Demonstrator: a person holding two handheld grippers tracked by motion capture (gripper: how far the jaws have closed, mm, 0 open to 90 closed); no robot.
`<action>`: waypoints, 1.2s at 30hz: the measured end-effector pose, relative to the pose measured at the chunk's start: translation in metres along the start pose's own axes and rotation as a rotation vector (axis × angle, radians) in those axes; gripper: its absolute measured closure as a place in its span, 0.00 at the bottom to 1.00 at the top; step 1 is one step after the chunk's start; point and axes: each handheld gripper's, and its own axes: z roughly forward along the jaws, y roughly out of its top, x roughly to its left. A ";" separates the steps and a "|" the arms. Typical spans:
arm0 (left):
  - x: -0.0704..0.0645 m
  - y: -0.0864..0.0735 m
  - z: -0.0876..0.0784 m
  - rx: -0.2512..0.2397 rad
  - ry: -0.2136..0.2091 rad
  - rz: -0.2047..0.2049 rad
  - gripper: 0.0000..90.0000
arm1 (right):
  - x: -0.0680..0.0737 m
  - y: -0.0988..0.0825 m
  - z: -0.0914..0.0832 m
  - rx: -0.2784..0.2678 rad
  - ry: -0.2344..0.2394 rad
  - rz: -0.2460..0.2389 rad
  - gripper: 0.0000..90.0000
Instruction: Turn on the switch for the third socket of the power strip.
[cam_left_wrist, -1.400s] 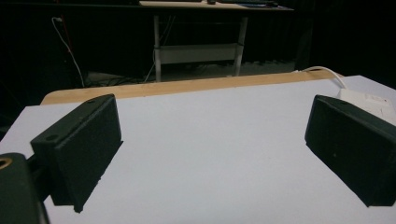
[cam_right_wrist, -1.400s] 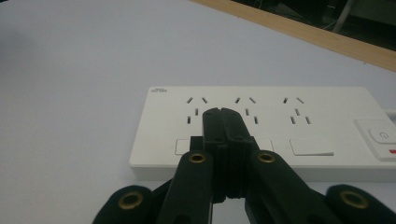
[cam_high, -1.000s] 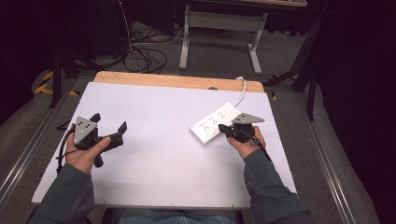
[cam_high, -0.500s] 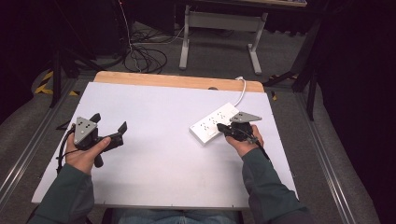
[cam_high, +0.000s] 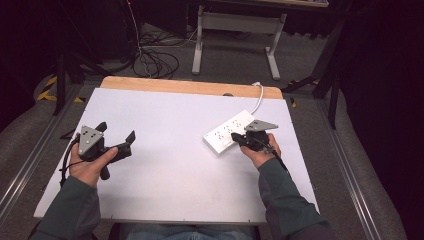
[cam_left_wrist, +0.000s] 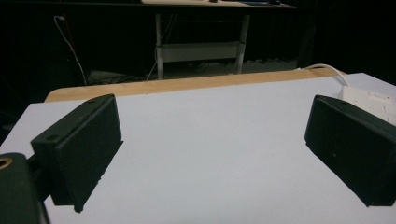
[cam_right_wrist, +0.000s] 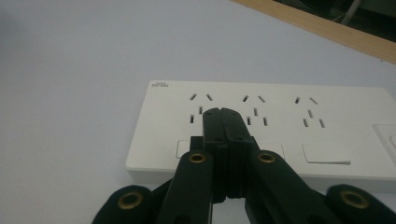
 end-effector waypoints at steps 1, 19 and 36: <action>0.000 0.000 0.000 0.001 0.000 -0.001 0.05 | 0.000 0.000 0.000 0.002 0.002 0.001 1.00; 0.000 0.000 0.000 0.001 0.002 -0.003 0.05 | 0.001 0.001 0.011 0.038 0.003 -0.018 1.00; 0.000 0.000 0.000 0.003 0.002 -0.003 0.05 | 0.001 0.001 0.017 0.055 0.002 -0.021 1.00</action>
